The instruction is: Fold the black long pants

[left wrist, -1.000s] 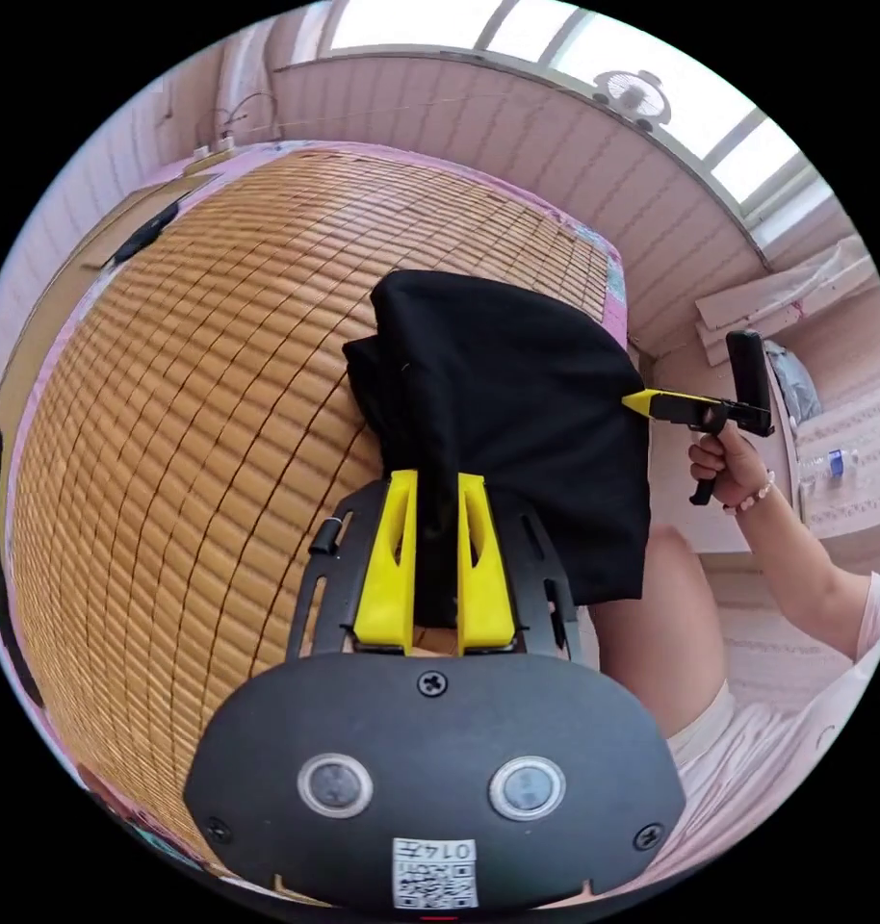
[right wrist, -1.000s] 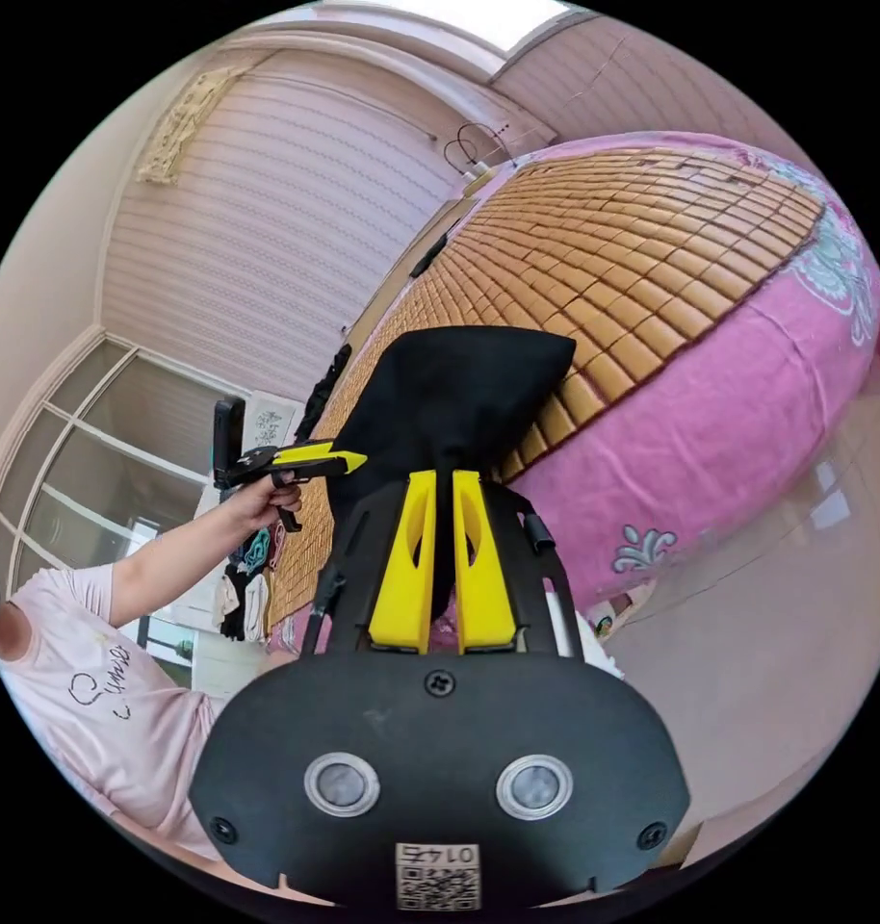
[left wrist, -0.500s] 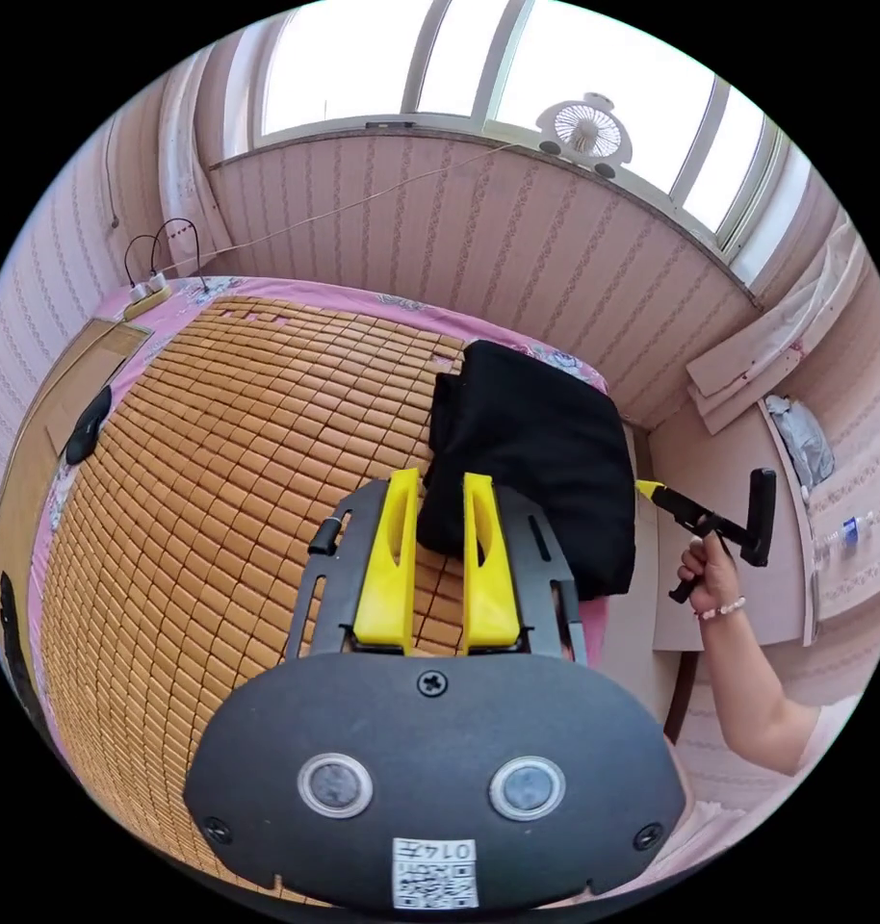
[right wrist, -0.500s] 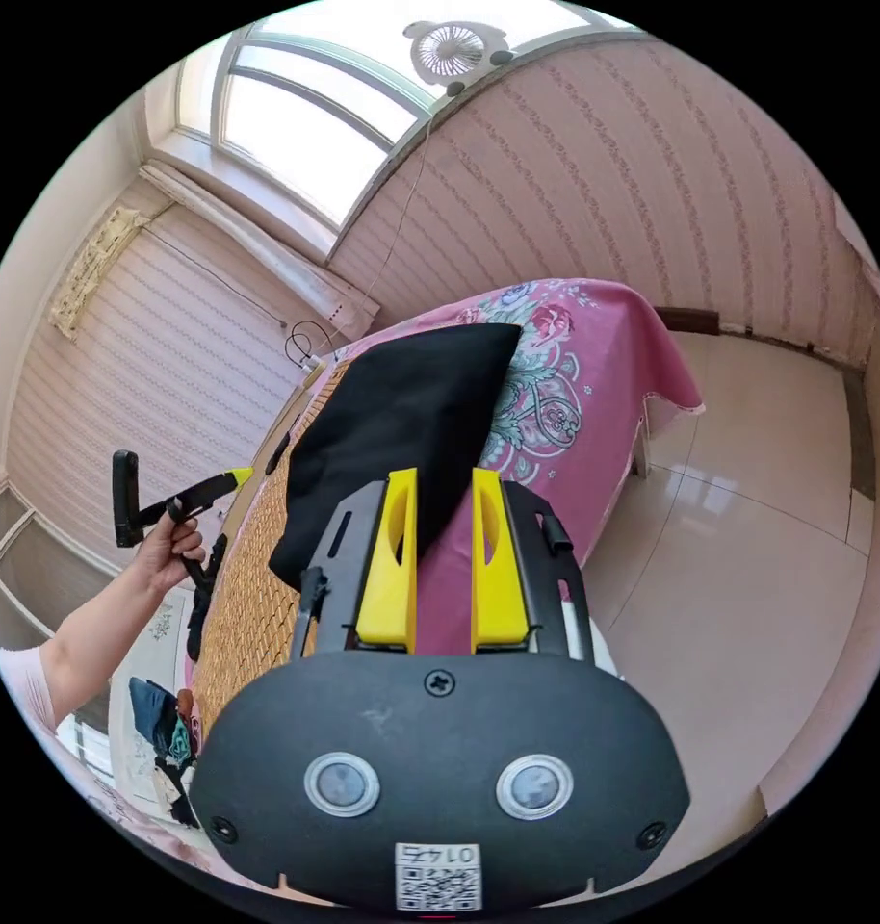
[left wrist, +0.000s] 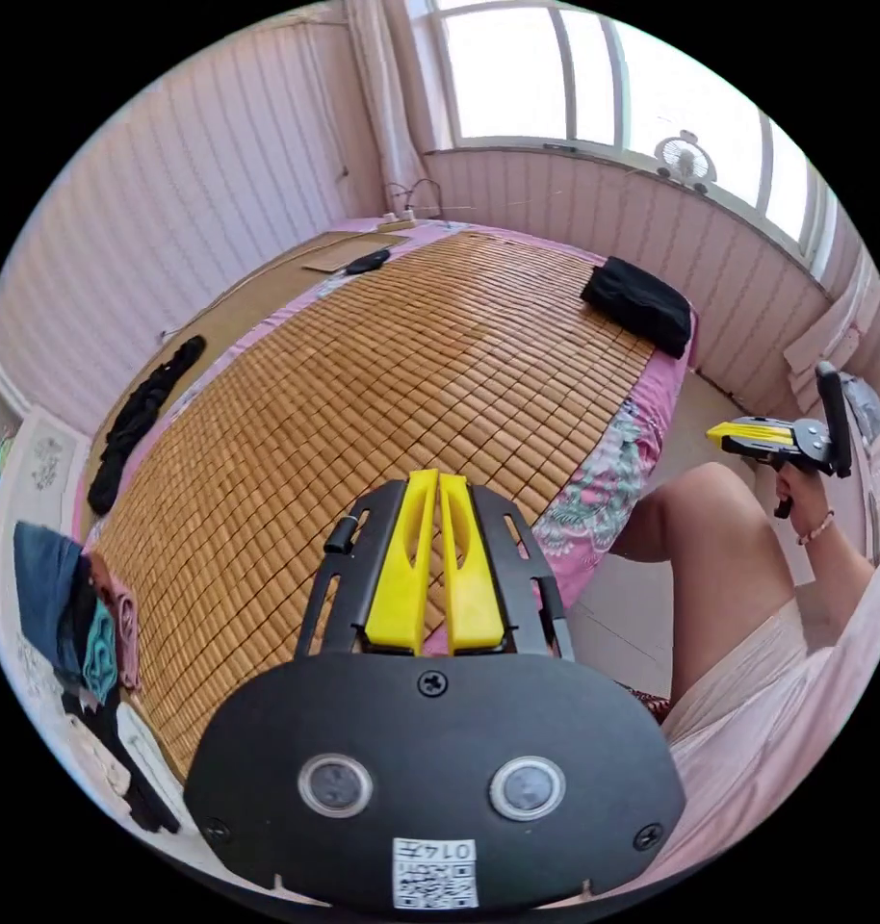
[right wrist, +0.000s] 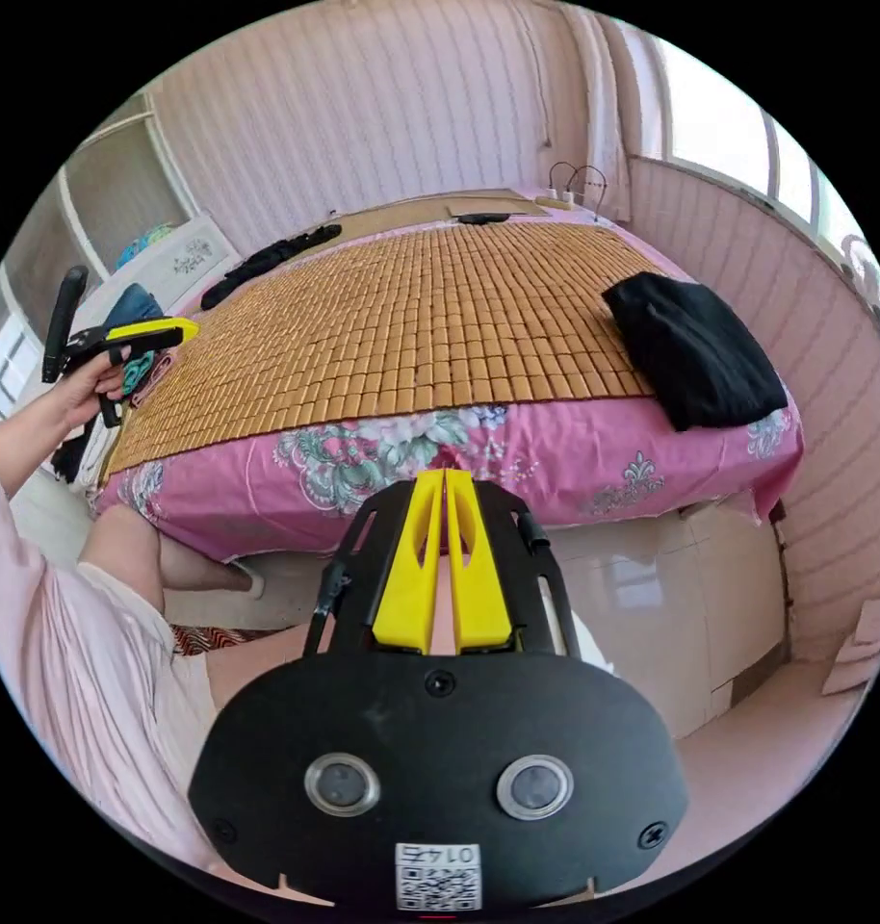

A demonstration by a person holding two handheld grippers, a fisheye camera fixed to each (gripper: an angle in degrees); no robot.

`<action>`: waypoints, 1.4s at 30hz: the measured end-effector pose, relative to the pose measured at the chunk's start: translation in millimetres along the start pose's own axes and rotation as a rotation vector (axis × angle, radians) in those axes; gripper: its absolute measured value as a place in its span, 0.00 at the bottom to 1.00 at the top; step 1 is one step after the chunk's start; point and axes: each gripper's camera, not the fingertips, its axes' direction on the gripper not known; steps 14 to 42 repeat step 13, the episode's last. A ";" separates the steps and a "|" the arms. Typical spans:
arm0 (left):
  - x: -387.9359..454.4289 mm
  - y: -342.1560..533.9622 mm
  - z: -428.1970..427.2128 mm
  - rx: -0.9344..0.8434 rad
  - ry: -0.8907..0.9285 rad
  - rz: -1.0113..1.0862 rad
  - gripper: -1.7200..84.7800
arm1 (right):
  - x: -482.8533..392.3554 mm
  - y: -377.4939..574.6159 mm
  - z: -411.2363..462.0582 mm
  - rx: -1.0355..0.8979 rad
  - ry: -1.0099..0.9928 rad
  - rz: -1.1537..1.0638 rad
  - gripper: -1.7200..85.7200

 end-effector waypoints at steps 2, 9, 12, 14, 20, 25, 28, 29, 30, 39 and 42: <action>-18.9 62.2 -53.8 0.053 -0.112 -0.099 0.01 | -82.7 -9.8 1.4 0.037 0.027 -0.211 0.02; -64.5 210.8 -178.2 0.227 -0.398 -0.320 0.05 | -294.7 -25.4 33.7 0.005 0.096 -0.465 0.01; -88.5 282.4 -217.9 0.260 -0.436 -0.451 0.06 | -385.7 -4.1 53.1 0.004 -0.029 -0.587 0.02; -98.5 311.2 -233.5 0.266 -0.442 -0.502 0.07 | -421.1 7.3 59.7 0.016 -0.077 -0.639 0.02; -98.5 311.2 -233.5 0.266 -0.442 -0.502 0.07 | -421.1 7.3 59.7 0.016 -0.077 -0.639 0.02; -98.5 311.2 -233.5 0.266 -0.442 -0.502 0.07 | -421.1 7.3 59.7 0.016 -0.077 -0.639 0.02; -98.5 311.2 -233.5 0.266 -0.442 -0.502 0.07 | -421.1 7.3 59.7 0.016 -0.077 -0.639 0.02; -98.5 311.2 -233.5 0.266 -0.442 -0.502 0.07 | -421.1 7.3 59.7 0.016 -0.077 -0.639 0.02; -98.5 311.2 -233.5 0.266 -0.442 -0.502 0.07 | -421.1 7.3 59.7 0.016 -0.077 -0.639 0.02; -98.5 311.2 -233.5 0.266 -0.442 -0.502 0.07 | -421.1 7.3 59.7 0.016 -0.077 -0.639 0.02; -98.5 311.2 -233.5 0.266 -0.442 -0.502 0.07 | -421.1 7.3 59.7 0.016 -0.077 -0.639 0.02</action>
